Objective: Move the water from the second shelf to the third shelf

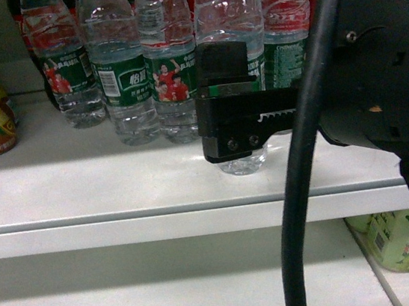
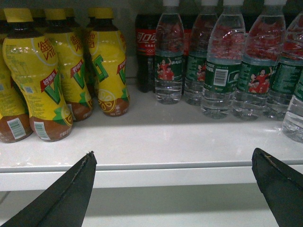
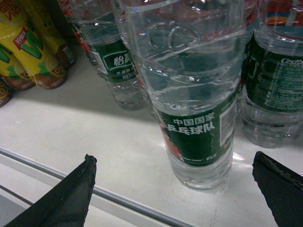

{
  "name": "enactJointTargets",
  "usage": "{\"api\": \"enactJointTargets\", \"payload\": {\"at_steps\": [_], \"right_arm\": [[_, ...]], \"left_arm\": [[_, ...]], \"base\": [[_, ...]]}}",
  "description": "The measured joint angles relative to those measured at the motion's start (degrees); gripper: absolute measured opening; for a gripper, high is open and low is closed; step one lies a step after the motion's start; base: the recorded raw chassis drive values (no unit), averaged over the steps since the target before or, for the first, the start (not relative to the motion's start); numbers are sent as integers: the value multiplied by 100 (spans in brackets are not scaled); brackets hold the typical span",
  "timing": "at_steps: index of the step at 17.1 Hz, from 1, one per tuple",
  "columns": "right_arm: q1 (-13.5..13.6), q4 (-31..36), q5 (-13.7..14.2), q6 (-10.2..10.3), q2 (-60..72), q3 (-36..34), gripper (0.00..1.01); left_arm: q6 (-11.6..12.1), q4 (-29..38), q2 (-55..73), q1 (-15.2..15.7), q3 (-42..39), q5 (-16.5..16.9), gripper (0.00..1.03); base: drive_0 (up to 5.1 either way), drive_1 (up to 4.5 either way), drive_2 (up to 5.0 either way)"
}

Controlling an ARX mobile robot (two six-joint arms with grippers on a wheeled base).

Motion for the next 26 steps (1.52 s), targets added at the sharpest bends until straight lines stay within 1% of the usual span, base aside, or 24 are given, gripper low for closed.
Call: {"api": "enactJointTargets", "payload": {"at_steps": [1,3,4,5,8,11,14,15,16,17,18,20,22,26], "right_arm": [[46,-9,76,7,107,120,98],[138,-57,190,94,297,332,98],[179,-50,289,170,442,450,98],[184,-48,417,190,590,562,98],[214,-44,835,190,949,778,98],[214,44,1027,192,1213,953,98],[216,85,1211,166,1453,1305,98],[254,68,1309,101,1565,1408,98],[291,66,1397,-24,1615,1456,98],[321,103,1504,-116,1617,1456,77],[321,151,1537,-162,1617,1449,61],[326,225,1565,-177,1596,1392,49],[319,273,1552,-175,1504,1283,43],[319,313,1408,-149,1231,953,40]], "left_arm": [[-2,0,0,2,0,0,98],[0,0,0,2,0,0,98],[0,0,0,2,0,0,98],[0,-2,0,2,0,0,98],[0,-2,0,0,0,0,98],[0,0,0,2,0,0,98],[0,0,0,0,0,0,98],[-2,0,0,0,0,0,98],[0,0,0,0,0,0,98],[0,0,0,2,0,0,98],[-2,0,0,0,0,0,98],[0,0,0,0,0,2,98],[0,-2,0,0,0,2,98],[-2,-2,0,2,0,0,98]], "base": [[0,0,0],[0,0,0],[0,0,0],[0,0,0],[0,0,0],[0,0,0],[0,0,0],[0,0,0],[0,0,0],[0,0,0],[0,0,0],[0,0,0],[0,0,0],[0,0,0]]}}
